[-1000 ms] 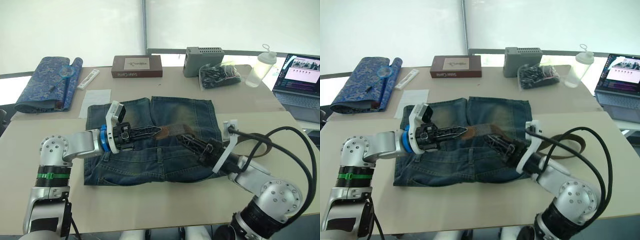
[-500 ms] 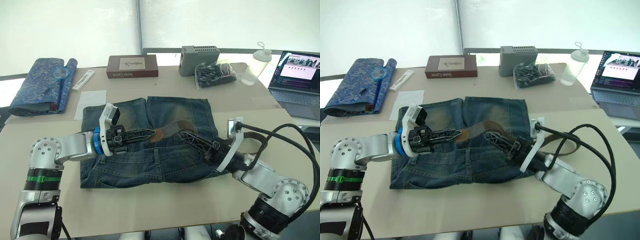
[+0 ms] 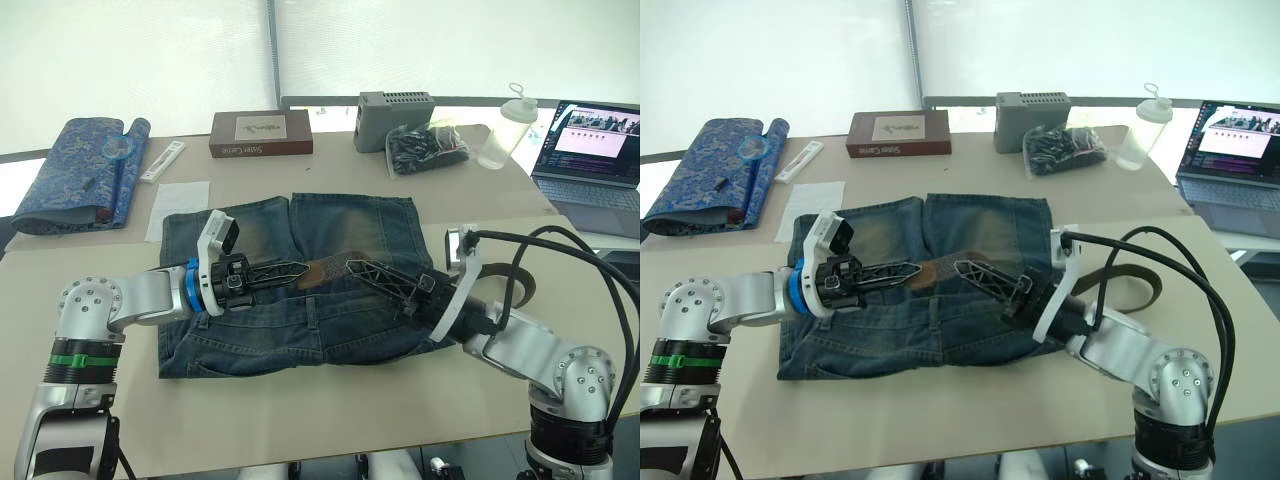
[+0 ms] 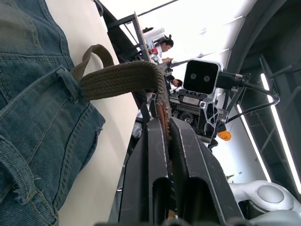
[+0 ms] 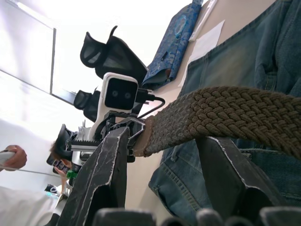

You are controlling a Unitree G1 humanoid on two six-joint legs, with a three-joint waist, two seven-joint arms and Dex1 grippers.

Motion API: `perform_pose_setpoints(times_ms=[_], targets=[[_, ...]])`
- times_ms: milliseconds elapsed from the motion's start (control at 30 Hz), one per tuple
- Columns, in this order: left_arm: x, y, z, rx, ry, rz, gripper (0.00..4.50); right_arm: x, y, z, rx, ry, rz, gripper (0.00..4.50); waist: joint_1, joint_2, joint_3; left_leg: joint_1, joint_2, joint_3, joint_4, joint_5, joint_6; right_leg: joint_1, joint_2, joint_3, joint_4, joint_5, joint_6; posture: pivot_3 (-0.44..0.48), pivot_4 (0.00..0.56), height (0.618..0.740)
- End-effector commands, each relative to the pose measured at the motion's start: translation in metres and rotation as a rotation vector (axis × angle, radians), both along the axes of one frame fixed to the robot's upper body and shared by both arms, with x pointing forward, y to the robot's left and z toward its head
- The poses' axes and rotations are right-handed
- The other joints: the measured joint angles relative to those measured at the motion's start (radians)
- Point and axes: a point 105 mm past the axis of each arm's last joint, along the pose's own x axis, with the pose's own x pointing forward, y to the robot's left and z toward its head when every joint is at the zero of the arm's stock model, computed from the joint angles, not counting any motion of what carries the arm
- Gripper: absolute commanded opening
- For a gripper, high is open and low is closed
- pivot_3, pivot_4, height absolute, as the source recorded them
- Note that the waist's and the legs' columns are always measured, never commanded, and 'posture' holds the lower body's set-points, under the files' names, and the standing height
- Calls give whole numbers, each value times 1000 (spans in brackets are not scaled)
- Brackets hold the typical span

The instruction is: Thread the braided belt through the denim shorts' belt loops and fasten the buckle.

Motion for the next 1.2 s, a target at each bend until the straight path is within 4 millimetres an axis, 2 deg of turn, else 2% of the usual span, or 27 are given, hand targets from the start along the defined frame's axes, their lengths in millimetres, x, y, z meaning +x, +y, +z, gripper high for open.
perform_pose_setpoints(times_ms=[33, 100, 267, 433, 567, 667, 800, 900, 1100, 1200], targets=[[-10, -3, 3, 9, -35, -52, 0, 4, -1, 7, 26, -7, -35, 2248, 0, 0, 0, 0, 0, 0, 0, 0, 0, 0, 0, 0, 0, 0, 0, 0, 150, 740], [-10, -4, 2, 12, -37, -56, 0, 5, 1, 5, 16, -1, -42, 1706, 1, 0, 0, 0, 0, 1, 0, 0, 1, 0, 0, 1, 0, 0, 0, 0, 150, 740], [-10, -4, -3, 27, -39, -67, 0, 7, 8, 0, -30, 3, -51, 18, 1, 0, 0, 0, 0, 2, 0, 0, 1, 0, 0, 1, 0, 0, 0, 0, 150, 740], [-9, -3, -7, 41, -49, -68, 0, 10, 5, -4, -56, 4, -77, 18, 2, 0, 0, 0, 0, 2, 0, 0, 1, 0, 0, 1, 0, 0, 1, 0, 150, 740], [11, 0, -16, 152, -173, 49, 0, 18, -11, -4, -100, -35, -177, 18, 2, 0, 0, 0, 0, 3, 1, -1, 1, 0, 0, 1, 0, 0, 1, 0, 150, 740], [11, -1, -7, 151, -279, 62, 1019, 24, -27, -5, -133, -49, -267, 0, 6, 0, 0, 0, 0, 4, 1, -1, 1, 0, 0, 2, -1, 0, 1, 0, 150, 740], [-4, -4, -12, 272, -515, 12, 2941, 23, -43, -7, -176, -58, -331, 0, 10, 0, 0, -1, 0, 5, 0, -2, 3, -1, 0, 3, -2, 0, 1, 0, 150, 740], [-21, -6, -24, 379, -745, -75, 4449, 23, -64, -11, -211, -47, -409, 0, 8, 0, 0, -1, 1, 8, -1, -3, 4, -2, -1, 5, -3, 0, 1, 0, 150, 740], [-36, -17, -40, 374, -870, -133, 4449, 30, -128, -22, -343, -47, -569, 0, 31, 0, 0, -4, 3, 9, 1, -4, 8, 0, -3, 5, -11, -2, -2, 0, 150, 740], [-41, -19, -44, 365, -888, -149, 4449, 35, -146, -18, -341, -59, -580, 0, 31, 0, 0, -8, 2, 10, 4, -2, 11, 1, -3, 4, -17, 4, 3, 0, 150, 740]])
